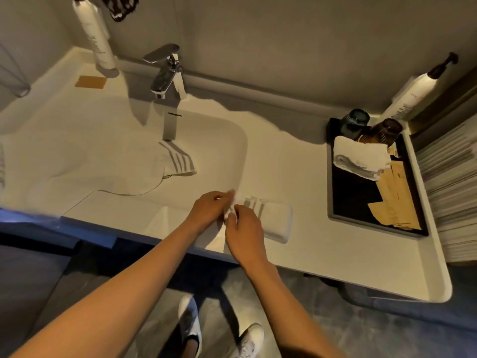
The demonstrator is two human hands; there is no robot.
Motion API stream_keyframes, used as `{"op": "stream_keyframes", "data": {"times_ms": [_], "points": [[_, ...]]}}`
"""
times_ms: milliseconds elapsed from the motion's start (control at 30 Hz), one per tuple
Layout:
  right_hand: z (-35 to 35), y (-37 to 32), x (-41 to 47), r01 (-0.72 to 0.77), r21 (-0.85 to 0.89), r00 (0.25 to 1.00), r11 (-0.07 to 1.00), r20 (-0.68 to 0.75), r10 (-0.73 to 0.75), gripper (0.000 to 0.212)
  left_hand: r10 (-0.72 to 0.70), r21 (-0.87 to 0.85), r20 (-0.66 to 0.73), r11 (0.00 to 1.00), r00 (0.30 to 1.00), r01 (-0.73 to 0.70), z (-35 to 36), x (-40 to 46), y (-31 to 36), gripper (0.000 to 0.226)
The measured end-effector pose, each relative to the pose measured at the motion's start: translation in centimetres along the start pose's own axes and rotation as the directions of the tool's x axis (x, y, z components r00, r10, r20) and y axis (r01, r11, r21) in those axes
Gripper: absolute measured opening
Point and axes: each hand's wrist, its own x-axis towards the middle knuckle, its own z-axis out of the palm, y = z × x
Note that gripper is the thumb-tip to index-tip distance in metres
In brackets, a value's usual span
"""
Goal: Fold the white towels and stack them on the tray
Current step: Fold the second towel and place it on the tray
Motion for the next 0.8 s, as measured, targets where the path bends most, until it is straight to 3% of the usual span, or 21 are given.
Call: {"op": "stream_keyframes", "data": {"times_ms": [67,167,233,300,433,567,633,700,733,800], "points": [[-1.6,0.5,-0.5,0.037,0.033,0.999,0.999,0.011,-0.037,0.032,0.090,0.096,-0.024,0.991,0.996,-0.088,0.5,-0.4,-0.4,0.032],[-3.6,2.6,-0.1,0.195,-0.224,0.939,0.955,-0.240,-0.248,0.040,0.173,0.164,-0.088,0.974,0.981,-0.157,1.5,-0.5,-0.6,0.032],[-3.4,4.5,1.1,0.237,-0.457,0.936,0.857,-0.130,-0.328,0.048,0.193,0.233,-0.124,0.959,0.973,-0.160,1.9,-0.6,-0.5,0.037],[-2.8,6.2,1.8,0.259,-0.573,0.958,0.778,0.049,-0.283,0.056,0.232,0.334,-0.131,0.926,0.964,-0.178,2.3,-0.5,-0.6,0.036],[-2.0,9.3,2.3,0.276,-0.667,0.956,0.692,0.120,-0.266,0.065,0.225,0.360,-0.168,0.920,0.960,-0.153,2.5,0.3,-0.9,0.035],[-2.5,9.2,3.0,0.317,-0.589,0.945,0.743,0.129,-0.301,0.059,0.203,0.392,-0.216,0.914,0.955,-0.106,3.1,-0.1,-0.6,0.038],[-3.4,9.0,2.4,0.240,-0.467,0.963,0.851,0.005,-0.269,0.059,0.166,0.402,-0.210,0.913,0.964,-0.070,3.2,-0.8,0.0,0.042],[-4.7,9.1,1.4,-0.038,-0.349,0.956,0.936,-0.285,-0.067,0.066,0.230,0.510,-0.246,0.857,0.942,-0.077,3.1,-1.6,0.6,0.047],[-5.3,9.2,1.1,-0.209,-0.245,0.923,0.947,-0.369,0.109,0.071,0.364,0.617,-0.262,0.775,0.894,-0.135,3.1,-2.2,1.0,0.050],[-5.9,8.9,1.3,-0.416,-0.067,0.876,0.907,-0.300,0.379,0.071,0.658,0.816,-0.046,0.459,0.752,-0.351,3.5,-2.7,0.8,0.047]]}}
